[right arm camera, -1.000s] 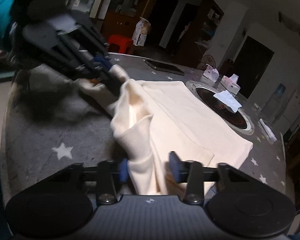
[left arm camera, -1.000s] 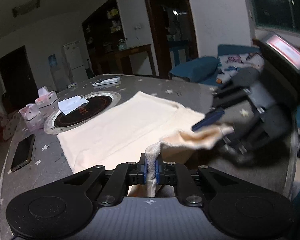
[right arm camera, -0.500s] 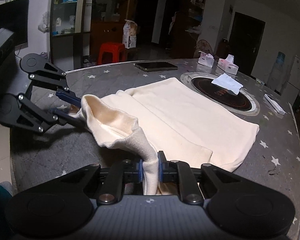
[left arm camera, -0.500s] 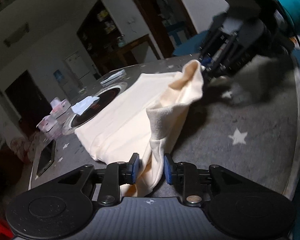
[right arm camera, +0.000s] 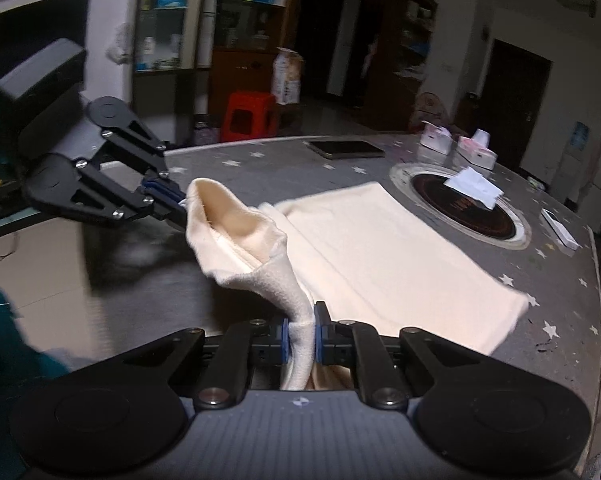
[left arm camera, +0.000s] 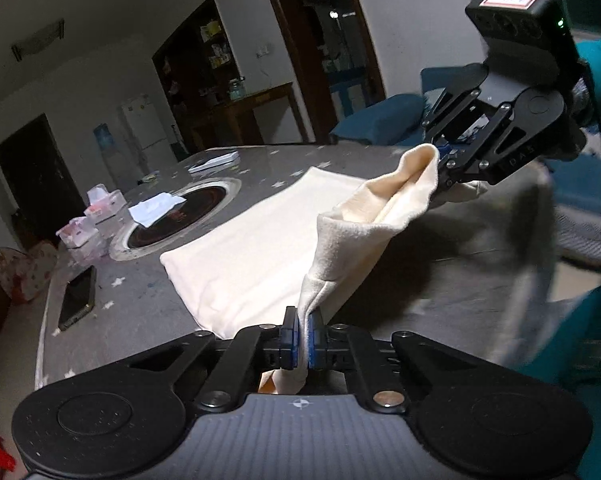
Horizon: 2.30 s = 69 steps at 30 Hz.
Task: Fold clothes
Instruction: 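Lift the shirt side with both tools and fold it over onto the body, then lay the folded side down and open both tools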
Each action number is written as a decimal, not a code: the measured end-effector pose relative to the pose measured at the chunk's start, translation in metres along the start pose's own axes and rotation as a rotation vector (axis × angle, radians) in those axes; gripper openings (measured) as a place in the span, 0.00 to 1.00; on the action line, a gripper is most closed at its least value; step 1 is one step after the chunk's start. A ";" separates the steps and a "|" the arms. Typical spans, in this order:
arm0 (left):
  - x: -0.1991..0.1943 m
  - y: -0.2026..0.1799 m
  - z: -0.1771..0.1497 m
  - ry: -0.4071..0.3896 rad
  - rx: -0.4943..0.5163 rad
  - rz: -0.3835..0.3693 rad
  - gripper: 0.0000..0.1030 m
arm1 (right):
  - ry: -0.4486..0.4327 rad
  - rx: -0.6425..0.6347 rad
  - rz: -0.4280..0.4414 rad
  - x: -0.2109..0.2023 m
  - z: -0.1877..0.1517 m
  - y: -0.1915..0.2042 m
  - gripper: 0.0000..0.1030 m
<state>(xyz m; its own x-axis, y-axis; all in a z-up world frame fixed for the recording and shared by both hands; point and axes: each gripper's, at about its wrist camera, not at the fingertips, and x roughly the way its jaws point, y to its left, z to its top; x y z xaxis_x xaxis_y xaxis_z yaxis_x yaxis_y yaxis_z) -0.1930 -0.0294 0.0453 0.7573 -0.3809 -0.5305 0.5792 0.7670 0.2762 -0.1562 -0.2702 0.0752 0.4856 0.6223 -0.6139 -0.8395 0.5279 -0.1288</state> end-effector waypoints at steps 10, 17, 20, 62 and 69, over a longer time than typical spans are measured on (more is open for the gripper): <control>-0.033 -0.009 0.025 -0.047 0.008 -0.012 0.05 | 0.032 0.103 0.098 -0.046 0.014 0.013 0.10; 0.016 0.016 0.062 -0.066 0.083 0.007 0.05 | 0.021 0.197 0.052 -0.039 0.027 -0.037 0.09; 0.054 0.032 0.079 -0.048 0.100 -0.002 0.05 | 0.022 0.253 0.023 -0.026 0.025 -0.064 0.09; 0.100 0.086 0.011 0.195 -0.503 0.001 0.33 | 0.092 0.401 -0.258 0.045 -0.034 -0.079 0.29; 0.056 0.075 0.009 0.160 -0.489 0.039 0.33 | 0.073 0.357 -0.220 0.035 -0.026 -0.063 0.30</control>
<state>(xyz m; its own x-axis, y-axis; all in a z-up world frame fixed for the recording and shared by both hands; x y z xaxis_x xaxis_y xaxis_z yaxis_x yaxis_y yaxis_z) -0.1043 0.0025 0.0430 0.6979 -0.2927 -0.6536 0.3137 0.9454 -0.0885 -0.0926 -0.2971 0.0413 0.6142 0.4370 -0.6571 -0.5745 0.8185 0.0074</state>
